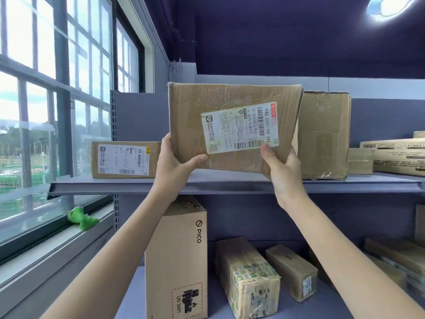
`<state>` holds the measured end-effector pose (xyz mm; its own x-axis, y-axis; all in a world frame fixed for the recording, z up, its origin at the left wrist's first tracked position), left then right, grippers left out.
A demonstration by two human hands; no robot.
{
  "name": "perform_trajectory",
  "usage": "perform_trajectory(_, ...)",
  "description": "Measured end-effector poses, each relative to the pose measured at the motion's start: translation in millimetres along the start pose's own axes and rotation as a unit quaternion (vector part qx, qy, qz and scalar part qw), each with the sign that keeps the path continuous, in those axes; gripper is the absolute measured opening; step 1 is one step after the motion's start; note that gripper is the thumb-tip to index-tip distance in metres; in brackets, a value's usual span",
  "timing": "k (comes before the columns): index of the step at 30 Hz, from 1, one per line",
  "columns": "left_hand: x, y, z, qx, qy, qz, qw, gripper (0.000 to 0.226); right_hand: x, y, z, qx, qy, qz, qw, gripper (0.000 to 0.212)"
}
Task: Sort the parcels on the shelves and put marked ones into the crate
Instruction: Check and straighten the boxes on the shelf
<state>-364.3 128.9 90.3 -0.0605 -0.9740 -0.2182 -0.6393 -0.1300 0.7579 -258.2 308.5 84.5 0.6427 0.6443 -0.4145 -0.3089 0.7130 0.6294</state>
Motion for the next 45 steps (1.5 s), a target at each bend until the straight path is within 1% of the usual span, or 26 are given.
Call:
perform_trajectory(4, 5, 0, -3, -0.008, 0.003, -0.038, 0.999, 0.066, 3, -2, 1, 0.011, -0.063, 0.015, 0.998, 0.042)
perform_trajectory(6, 9, 1, -4, -0.006, -0.004, -0.044, 0.999, 0.061, 5, 0, 7, 0.019, -0.076, 0.001, 0.997, 0.049)
perform_trajectory(7, 11, 1, -6, -0.007, -0.007, -0.044, 0.999, 0.057, 7, 1, 12, 0.024, -0.063, -0.015, 0.998, 0.057)
perform_trajectory(9, 14, 2, -9, -0.017, -0.008, -0.049, 0.999, 0.048, 9, 6, 22, 0.054, -0.021, -0.042, 0.997, 0.083)
perform_trajectory(10, 15, 2, -12, -0.023, -0.010, -0.054, 0.998, 0.045, 11, 8, 27, 0.076, -0.017, -0.045, 0.996, 0.094)
perform_trajectory(11, 16, 2, -14, -0.029, -0.012, -0.059, 0.998, 0.044, 12, 11, 32, 0.101, -0.032, -0.040, 0.994, 0.099)
perform_trajectory(12, 17, 3, -17, -0.038, -0.016, -0.064, 0.997, 0.044, 12, 14, 36, 0.127, -0.065, -0.029, 0.989, 0.097)
perform_trajectory(13, 18, 4, -20, -0.046, -0.022, -0.070, 0.996, 0.044, 13, 16, 39, 0.149, -0.109, -0.021, 0.983, 0.088)
perform_trajectory(14, 19, 6, -22, -0.053, -0.032, -0.078, 0.995, 0.043, 13, 18, 41, 0.165, -0.153, -0.020, 0.974, 0.075)
perform_trajectory(15, 20, 8, -24, -0.057, -0.041, -0.087, 0.994, 0.042, 14, 21, 41, 0.177, -0.189, -0.030, 0.965, 0.063)
perform_trajectory(17, 21, 12, -27, -0.059, -0.047, -0.105, 0.992, 0.045, 14, 21, 40, 0.187, -0.227, -0.054, 0.954, 0.051)
perform_trajectory(20, 19, 17, -30, -0.050, -0.041, -0.127, 0.990, 0.056, 13, 18, 34, 0.182, -0.207, -0.080, 0.958, 0.043)
perform_trajectory(24, 18, 18, -33, -0.078, 0.016, -0.107, 0.991, 0.045, 14, 14, 27, 0.193, -0.178, -0.119, 0.958, 0.041)
perform_trajectory(27, 20, 19, -30, -0.071, 0.063, -0.081, 0.992, 0.039, 11, 17, 32, 0.223, -0.164, -0.145, 0.950, 0.045)
perform_trajectory(29, 20, 17, -25, -0.061, 0.089, -0.071, 0.992, 0.036, 5, 21, 36, 0.238, -0.163, -0.130, 0.949, 0.049)
perform_trajectory(33, 22, 10, -10, -0.054, 0.118, -0.061, 0.990, 0.038, -6, 25, 36, 0.276, -0.213, -0.061, 0.935, 0.060)
perform_trajectory(39, 27, 10, 12, -0.030, 0.151, -0.065, 0.986, 0.046, -25, 27, 18, 0.219, -0.272, 0.049, 0.936, 0.089)
perform_trajectory(40, 26, 8, 15, -0.027, 0.159, -0.059, 0.985, 0.052, -27, 26, 12, 0.210, -0.279, 0.064, 0.935, 0.095)
perform_trajectory(42, 23, 5, 21, -0.024, 0.174, -0.030, 0.984, 0.075, -28, 25, -3, 0.199, -0.296, 0.091, 0.930, 0.106)
perform_trajectory(44, 18, 2, 28, -0.030, 0.199, 0.003, 0.980, 0.099, -28, 26, -16, 0.193, -0.328, 0.105, 0.919, 0.114)
perform_trajectory(45, 15, 1, 30, -0.033, 0.209, 0.015, 0.977, 0.106, -28, 27, -21, 0.186, -0.342, 0.106, 0.915, 0.116)
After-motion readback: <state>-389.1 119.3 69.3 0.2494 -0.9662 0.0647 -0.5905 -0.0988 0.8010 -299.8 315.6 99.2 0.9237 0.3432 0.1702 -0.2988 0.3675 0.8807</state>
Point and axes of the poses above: each hand's wrist, its own y-axis towards the middle knuckle, its own x-axis out of the back of the hand, z = x × y, the point moved 1 cm from there along y, towards the middle knuckle, and after that the axes turned 15 degrees about -z, right-handed, at the moved point
